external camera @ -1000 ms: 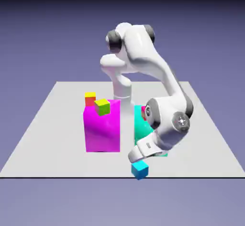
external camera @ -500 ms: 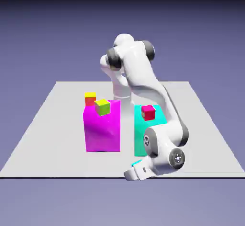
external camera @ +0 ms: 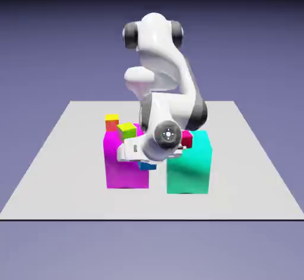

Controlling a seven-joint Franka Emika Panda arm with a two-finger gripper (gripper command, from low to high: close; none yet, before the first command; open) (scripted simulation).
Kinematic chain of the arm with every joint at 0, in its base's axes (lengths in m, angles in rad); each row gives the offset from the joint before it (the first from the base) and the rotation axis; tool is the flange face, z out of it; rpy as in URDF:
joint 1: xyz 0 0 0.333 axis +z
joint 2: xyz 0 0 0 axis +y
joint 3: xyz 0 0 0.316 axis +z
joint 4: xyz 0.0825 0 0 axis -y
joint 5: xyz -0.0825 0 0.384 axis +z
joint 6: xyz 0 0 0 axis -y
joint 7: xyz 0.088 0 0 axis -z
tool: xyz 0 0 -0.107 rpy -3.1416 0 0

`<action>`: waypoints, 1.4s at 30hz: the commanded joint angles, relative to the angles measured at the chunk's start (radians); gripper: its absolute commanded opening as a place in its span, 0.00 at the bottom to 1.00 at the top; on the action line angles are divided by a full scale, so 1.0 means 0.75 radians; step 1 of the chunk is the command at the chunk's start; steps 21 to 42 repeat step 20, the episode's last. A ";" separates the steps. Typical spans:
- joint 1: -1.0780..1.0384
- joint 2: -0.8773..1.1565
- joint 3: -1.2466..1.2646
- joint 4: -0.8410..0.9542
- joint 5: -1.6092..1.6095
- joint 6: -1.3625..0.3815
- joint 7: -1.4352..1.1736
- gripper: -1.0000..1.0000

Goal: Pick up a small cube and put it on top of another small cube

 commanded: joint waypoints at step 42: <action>-0.090 -0.479 -0.191 -0.501 0.186 0.031 0.077 1.00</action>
